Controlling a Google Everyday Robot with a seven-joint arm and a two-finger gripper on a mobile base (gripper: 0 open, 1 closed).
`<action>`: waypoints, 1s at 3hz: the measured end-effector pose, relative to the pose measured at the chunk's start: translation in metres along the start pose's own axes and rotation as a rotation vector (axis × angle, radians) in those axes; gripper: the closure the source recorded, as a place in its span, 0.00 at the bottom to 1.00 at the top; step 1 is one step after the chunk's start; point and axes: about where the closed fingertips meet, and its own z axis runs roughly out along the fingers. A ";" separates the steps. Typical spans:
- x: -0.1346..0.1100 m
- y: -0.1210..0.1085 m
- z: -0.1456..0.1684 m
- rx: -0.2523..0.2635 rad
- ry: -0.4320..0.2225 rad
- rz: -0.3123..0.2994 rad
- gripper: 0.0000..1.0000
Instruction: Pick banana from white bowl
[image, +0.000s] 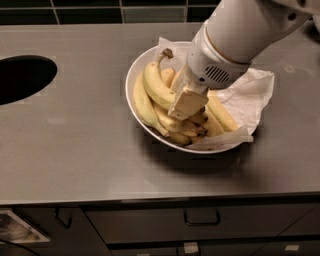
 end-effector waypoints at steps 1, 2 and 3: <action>-0.002 0.000 -0.025 0.072 -0.022 -0.010 1.00; -0.004 -0.001 -0.052 0.157 -0.036 -0.016 1.00; -0.009 0.000 -0.077 0.218 -0.076 -0.030 1.00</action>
Offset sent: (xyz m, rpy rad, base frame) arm -0.0176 -0.0320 0.0669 0.0162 -0.2296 -0.0880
